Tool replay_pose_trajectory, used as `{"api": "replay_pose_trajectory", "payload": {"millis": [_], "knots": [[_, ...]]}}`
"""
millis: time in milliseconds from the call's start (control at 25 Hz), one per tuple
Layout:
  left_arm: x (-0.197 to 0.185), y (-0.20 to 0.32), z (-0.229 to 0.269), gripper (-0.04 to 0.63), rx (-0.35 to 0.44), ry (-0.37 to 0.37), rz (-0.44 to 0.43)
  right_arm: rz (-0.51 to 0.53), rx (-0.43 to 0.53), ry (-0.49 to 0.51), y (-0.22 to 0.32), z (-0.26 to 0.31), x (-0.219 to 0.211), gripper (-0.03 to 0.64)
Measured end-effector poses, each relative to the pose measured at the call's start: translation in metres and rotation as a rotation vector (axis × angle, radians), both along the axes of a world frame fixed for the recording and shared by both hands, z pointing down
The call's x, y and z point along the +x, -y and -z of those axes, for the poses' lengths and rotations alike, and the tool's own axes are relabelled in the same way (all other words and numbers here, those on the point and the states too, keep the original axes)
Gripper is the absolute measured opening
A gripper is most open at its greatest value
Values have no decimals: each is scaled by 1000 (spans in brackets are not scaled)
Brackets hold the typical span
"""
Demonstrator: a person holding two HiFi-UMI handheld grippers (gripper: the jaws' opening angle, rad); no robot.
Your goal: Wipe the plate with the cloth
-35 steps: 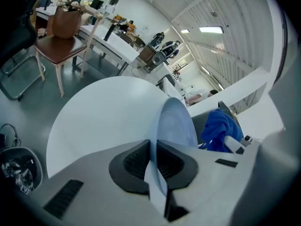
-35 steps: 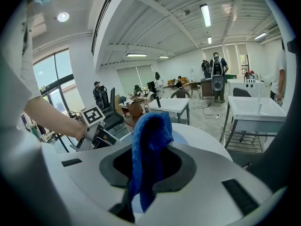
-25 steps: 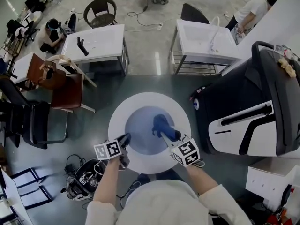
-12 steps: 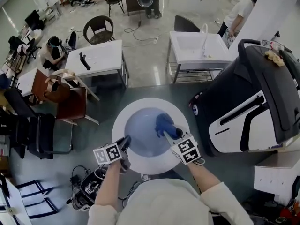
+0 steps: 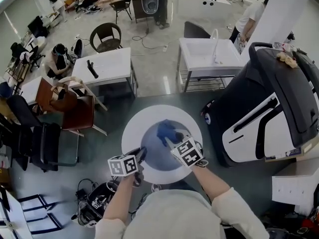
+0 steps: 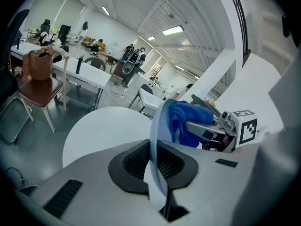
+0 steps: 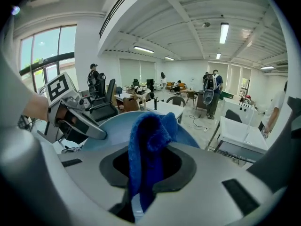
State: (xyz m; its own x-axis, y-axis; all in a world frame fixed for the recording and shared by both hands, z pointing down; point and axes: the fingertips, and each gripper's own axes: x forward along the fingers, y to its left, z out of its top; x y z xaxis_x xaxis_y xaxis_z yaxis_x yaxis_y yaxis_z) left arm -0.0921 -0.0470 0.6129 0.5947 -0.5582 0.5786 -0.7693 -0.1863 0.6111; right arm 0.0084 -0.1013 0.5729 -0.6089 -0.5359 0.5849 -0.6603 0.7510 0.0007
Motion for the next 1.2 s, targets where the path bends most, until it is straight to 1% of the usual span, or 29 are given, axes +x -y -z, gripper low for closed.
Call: {"api": "replay_pose_trajectory", "payload": {"millis": [200, 320, 520, 640, 720, 840, 960, 1080, 1200], "knots": [[-2, 0, 3, 48, 19, 27, -17, 122, -46, 13, -25, 1, -46, 94], [-7, 4, 6, 48, 32, 35, -12, 188, -72, 5, -43, -6, -65, 94], [-20, 14, 13, 47, 44, -4, 51, 264, -125, -21, -69, -17, -81, 93], [-33, 25, 18, 48, 57, -30, 107, 317, -176, -73, -84, -29, -79, 93], [-40, 34, 23, 48, 73, -45, 135, 333, -208, -115, -91, -40, -72, 94], [-50, 44, 27, 48, 90, -45, 157, 301, -227, -164, -90, -48, -55, 94], [-55, 48, 32, 48, 101, -42, 155, 247, -236, -212, -79, -54, -32, 94], [-54, 47, 32, 48, 104, -42, 139, 174, -234, -255, -63, -56, -3, 93], [-49, 41, 28, 48, 87, -46, 126, 95, -219, -292, -41, -52, 27, 94]]}}
